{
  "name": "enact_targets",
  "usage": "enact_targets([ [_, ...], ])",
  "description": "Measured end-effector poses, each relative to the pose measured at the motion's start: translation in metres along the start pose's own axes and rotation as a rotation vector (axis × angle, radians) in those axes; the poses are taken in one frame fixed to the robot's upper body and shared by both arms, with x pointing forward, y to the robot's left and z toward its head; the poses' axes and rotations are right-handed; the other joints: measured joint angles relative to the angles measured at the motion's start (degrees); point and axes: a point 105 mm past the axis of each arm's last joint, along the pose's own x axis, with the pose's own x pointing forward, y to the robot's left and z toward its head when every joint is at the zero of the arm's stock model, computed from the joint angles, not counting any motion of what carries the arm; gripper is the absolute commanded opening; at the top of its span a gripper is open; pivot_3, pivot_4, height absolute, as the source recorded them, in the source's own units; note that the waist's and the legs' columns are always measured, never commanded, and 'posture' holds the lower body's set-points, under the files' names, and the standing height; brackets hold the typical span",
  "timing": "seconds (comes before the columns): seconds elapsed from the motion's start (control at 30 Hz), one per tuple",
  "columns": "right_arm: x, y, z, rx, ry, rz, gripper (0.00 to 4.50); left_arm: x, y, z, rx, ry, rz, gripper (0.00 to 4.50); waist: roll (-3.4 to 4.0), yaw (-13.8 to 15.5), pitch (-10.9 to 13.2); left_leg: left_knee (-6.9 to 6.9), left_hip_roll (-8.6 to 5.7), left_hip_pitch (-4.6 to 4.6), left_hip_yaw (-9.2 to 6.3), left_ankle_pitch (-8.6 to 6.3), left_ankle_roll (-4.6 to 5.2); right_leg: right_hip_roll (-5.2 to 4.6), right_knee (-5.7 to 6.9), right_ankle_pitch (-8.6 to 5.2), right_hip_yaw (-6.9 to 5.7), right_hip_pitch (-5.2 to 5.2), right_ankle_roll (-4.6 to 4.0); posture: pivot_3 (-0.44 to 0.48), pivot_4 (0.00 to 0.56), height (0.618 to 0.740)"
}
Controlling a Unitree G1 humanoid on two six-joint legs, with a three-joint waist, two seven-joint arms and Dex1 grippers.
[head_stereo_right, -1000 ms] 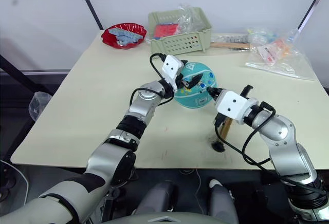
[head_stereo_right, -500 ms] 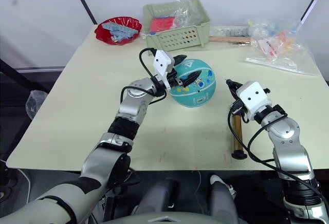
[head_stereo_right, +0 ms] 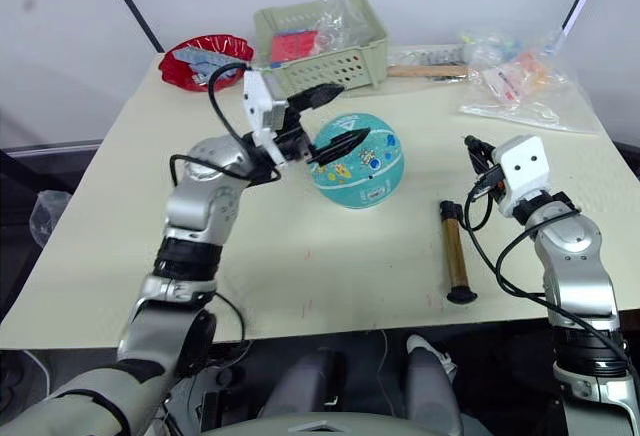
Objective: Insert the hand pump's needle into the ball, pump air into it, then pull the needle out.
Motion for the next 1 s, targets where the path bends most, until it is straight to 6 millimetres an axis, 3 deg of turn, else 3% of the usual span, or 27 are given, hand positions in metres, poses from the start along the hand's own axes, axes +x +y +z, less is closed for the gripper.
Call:
enact_targets([
  [0.13,-0.001,-0.016,0.000,0.026,0.005,-0.039,0.09,-0.038,-0.019,-0.011,-0.037,0.083,-0.096,4.50,0.02,0.05,0.02,-0.03,0.08,-0.03,0.22,-0.01,0.02,0.00,0.06,0.01,0.24,-0.17,0.01,0.000,0.150,0.740],
  [0.27,0.003,-0.018,0.005,0.037,-0.010,-0.038,0.09,-0.050,-0.029,-0.012,-0.050,0.110,-0.148,4.50,-0.01,0.25,0.06,-0.01,0.10,-0.03,0.27,-0.13,0.23,-0.02,0.05,0.01,0.29,-0.17,0.01,0.000,0.150,0.740],
  [0.5,0.014,-0.042,0.006,0.133,-0.006,-0.124,0.09,-0.101,-0.062,-0.042,-0.180,0.229,-0.211,4.50,0.09,-0.02,0.15,-0.08,0.30,-0.02,0.51,-0.14,0.24,0.05,0.17,0.01,0.48,-0.36,-0.02,0.000,0.150,0.740],
  [0.63,0.016,-0.052,0.001,0.194,0.017,-0.178,0.09,-0.113,-0.061,-0.040,-0.161,0.237,-0.187,4.50,0.08,0.45,0.18,-0.06,0.30,-0.02,0.57,-0.15,0.26,0.01,0.25,0.02,0.49,-0.37,-0.02,0.000,0.150,0.740],
  [1.0,0.001,-0.071,-0.034,0.317,0.181,-0.352,0.09,-0.121,-0.064,-0.042,-0.166,0.232,-0.155,4.50,0.08,0.04,0.18,-0.02,0.33,0.05,1.01,-0.16,0.28,0.04,0.70,0.02,0.89,-0.67,-0.04,0.000,0.150,0.740],
])
